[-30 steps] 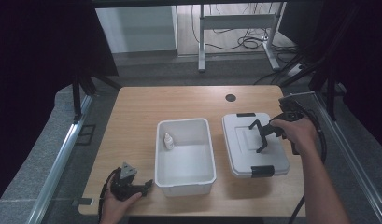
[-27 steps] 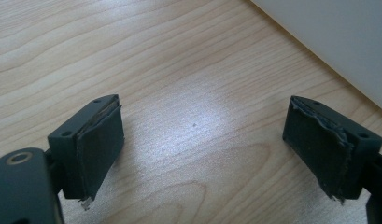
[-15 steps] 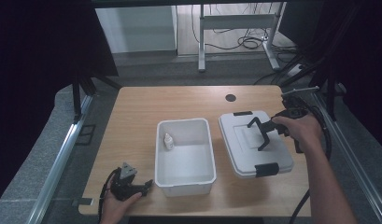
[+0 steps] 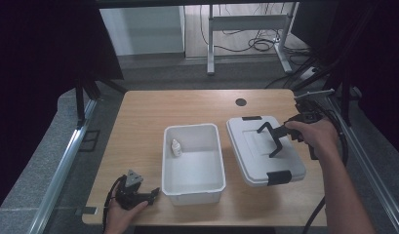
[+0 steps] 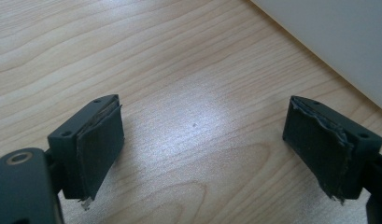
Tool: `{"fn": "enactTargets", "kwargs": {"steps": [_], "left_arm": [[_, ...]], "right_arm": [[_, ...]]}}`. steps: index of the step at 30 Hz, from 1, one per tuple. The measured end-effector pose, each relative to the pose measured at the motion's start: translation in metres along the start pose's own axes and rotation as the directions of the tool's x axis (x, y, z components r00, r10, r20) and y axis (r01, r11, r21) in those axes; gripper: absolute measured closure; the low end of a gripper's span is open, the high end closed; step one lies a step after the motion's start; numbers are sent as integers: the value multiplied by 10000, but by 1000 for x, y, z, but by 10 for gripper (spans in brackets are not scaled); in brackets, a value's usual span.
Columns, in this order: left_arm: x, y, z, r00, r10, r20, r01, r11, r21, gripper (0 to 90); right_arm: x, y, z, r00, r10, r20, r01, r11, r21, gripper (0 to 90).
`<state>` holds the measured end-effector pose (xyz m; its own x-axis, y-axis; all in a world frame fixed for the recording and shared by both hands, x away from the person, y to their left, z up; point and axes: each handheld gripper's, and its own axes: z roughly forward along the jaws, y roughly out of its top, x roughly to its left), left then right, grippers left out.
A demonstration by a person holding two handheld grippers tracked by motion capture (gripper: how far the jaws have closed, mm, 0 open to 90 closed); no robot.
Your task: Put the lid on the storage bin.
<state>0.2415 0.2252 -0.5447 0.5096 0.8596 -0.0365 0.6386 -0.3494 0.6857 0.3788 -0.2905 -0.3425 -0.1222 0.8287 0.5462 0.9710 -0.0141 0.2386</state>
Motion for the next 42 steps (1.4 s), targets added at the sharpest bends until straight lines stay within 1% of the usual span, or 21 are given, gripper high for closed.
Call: {"fn": "enactTargets", "kwargs": {"steps": [6,13,17,18,20,21,22,24,25,26,27,28,34,35,39,40,41,42], "left_arm": [[0,0,0,10000,1,-1,-1,10000,1,124],[0,0,0,10000,6,-1,-6,10000,4,124],[0,0,0,10000,5,0,-5,10000,2,124],[0,0,0,10000,4,2,-4,10000,3,124],[0,0,0,10000,9,2,-9,10000,7,124],[0,0,0,10000,9,2,-9,10000,7,124],[0,0,0,10000,36,6,-36,10000,29,123],[0,0,0,10000,43,9,-43,10000,30,123],[0,0,0,10000,31,5,-31,10000,16,123],[0,0,0,10000,31,5,-31,10000,16,123],[0,0,0,10000,40,9,-40,10000,17,123],[0,0,0,10000,52,13,-52,10000,22,124],[0,0,0,10000,88,42,-88,10000,26,123],[0,0,-1,9999,99,48,-99,9999,23,124],[-1,-1,-1,9999,135,71,-135,9999,36,124],[-1,-1,-1,9999,135,71,-135,9999,36,124],[-1,-1,-1,9998,152,92,-152,9999,32,124],[-1,-1,-1,9998,152,92,-152,9999,32,124]], "right_arm": [[5,0,-3,9999,-117,-108,117,9999,-16,850],[22,0,-12,9987,-444,-250,441,9990,-91,851],[28,0,-14,9981,-556,-257,553,9984,-104,851],[34,0,-16,9980,-578,-271,576,9983,-98,851],[38,0,-17,9977,-606,-294,604,9981,-79,851],[38,0,-17,9977,-606,-294,604,9981,-79,851],[44,-1,-19,9972,-674,-322,671,9977,-109,851],[46,-1,-19,9970,-709,-301,706,9974,-116,851],[51,-1,-18,9962,-798,-359,794,9968,-109,851],[51,-1,-18,9962,-798,-359,794,9968,-109,851],[54,-1,-17,9961,-813,-352,810,9967,-84,850],[59,-1,-15,9952,-885,-408,883,9961,-50,850],[69,-1,-8,9943,-980,-429,983,9951,63,850],[75,0,-4,9943,-992,-394,997,9949,115,850],[87,1,2,9926,-1150,-382,1159,9930,228,850],[87,1,2,9926,-1150,-382,1159,9930,228,850],[93,2,7,9919,-1196,-421,1206,9924,223,851],[93,2,7,9919,-1196,-421,1206,9924,223,851]]}}
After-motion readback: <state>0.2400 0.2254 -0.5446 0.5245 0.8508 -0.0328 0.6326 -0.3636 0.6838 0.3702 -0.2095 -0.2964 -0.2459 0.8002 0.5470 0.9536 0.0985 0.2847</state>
